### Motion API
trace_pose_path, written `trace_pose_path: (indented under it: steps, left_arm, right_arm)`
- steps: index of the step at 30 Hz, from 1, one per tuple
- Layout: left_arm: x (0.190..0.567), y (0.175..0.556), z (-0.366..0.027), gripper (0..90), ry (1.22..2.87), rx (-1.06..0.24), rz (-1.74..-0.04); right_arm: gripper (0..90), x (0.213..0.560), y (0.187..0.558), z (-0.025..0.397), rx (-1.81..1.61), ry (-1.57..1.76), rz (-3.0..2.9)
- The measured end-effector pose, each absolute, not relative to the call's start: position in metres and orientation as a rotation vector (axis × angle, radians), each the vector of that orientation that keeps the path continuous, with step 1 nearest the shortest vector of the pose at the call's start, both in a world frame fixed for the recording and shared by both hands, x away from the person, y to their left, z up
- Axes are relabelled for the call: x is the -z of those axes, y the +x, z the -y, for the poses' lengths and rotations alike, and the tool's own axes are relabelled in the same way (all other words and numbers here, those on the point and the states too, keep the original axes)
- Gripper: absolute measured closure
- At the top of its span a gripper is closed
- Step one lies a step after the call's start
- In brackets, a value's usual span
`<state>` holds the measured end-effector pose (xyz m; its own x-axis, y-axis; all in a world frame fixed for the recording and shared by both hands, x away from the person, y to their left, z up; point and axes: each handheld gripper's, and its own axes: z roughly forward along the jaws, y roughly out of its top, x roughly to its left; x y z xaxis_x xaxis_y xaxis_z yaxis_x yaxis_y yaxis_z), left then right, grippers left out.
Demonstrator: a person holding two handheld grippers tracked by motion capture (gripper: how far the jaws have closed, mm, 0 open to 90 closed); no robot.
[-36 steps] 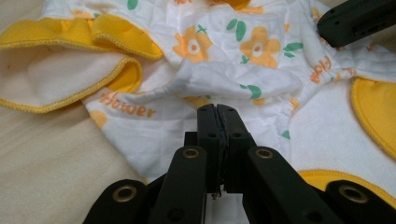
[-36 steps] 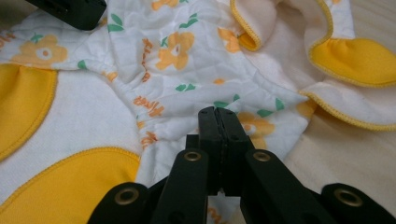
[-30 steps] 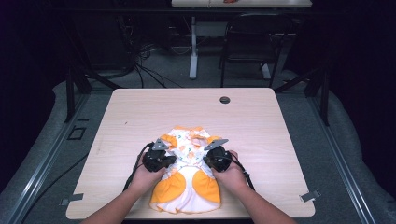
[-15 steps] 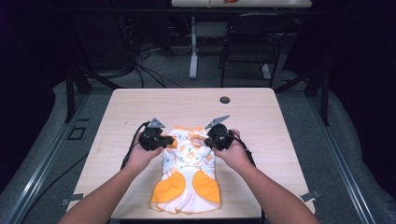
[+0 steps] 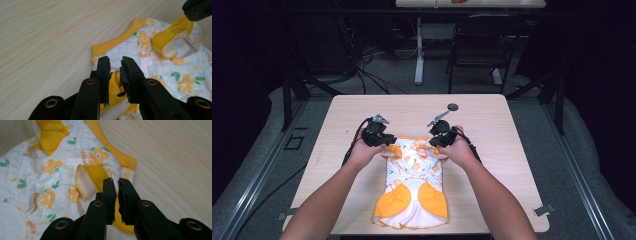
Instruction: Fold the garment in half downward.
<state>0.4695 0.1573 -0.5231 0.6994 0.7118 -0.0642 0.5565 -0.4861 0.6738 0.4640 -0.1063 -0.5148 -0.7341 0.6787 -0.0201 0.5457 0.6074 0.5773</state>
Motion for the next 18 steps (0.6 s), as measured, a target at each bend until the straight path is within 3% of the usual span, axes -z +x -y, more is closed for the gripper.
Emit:
trace_pose_path:
  steps: [18]
  left_arm:
    - [0.548,0.486,-0.157,64.2,2.249,-0.331,-1.037]
  right_arm:
    - [72.3,0.534,0.483,0.114,-0.757,1.081,-2.539]
